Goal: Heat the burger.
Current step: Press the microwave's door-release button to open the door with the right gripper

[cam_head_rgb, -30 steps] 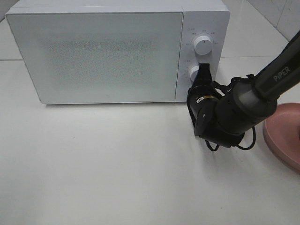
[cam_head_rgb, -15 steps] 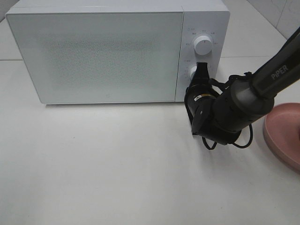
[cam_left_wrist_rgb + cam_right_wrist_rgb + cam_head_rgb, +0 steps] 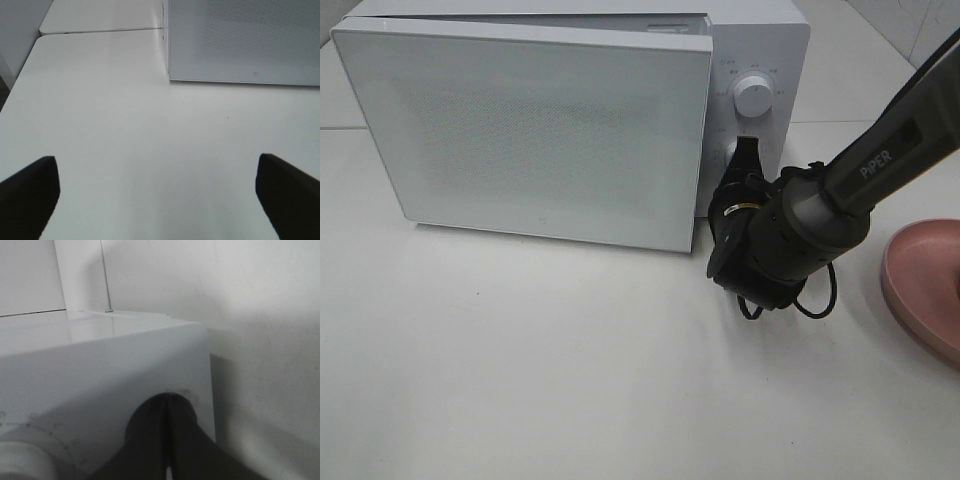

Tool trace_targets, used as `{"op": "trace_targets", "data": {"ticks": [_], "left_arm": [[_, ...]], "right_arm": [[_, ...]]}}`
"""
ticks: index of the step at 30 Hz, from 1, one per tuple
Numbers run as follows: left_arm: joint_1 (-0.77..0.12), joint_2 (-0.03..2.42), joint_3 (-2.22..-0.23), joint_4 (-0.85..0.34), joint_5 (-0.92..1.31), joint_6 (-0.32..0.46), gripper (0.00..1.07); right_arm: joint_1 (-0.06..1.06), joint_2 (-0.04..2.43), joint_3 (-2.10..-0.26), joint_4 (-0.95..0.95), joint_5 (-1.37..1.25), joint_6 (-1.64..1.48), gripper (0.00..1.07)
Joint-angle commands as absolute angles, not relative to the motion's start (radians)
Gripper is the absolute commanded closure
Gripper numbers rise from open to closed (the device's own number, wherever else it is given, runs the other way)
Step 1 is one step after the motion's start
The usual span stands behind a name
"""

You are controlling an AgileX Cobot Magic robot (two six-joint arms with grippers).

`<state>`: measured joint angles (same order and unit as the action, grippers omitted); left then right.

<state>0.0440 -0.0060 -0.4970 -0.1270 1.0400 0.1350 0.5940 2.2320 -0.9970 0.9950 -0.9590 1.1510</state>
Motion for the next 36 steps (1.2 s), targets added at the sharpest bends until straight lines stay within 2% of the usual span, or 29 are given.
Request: {"op": "trace_targets", "data": {"ticks": [1, 23, 36], "left_arm": [[0.038, -0.026, -0.495, -0.133, 1.036, 0.134, 0.07], [0.038, -0.026, -0.495, -0.133, 1.036, 0.134, 0.07], [0.038, -0.026, -0.495, -0.133, 1.036, 0.134, 0.07]], "right_arm": [[0.551, 2.227, -1.075, 0.907, -1.138, 1.111, 1.07], [0.546, 2.224, -1.089, 0.872, -1.071, 1.076, 1.07], [0.555, 2.187, -1.020, 0.873, -1.029, 1.092, 1.07]]}}
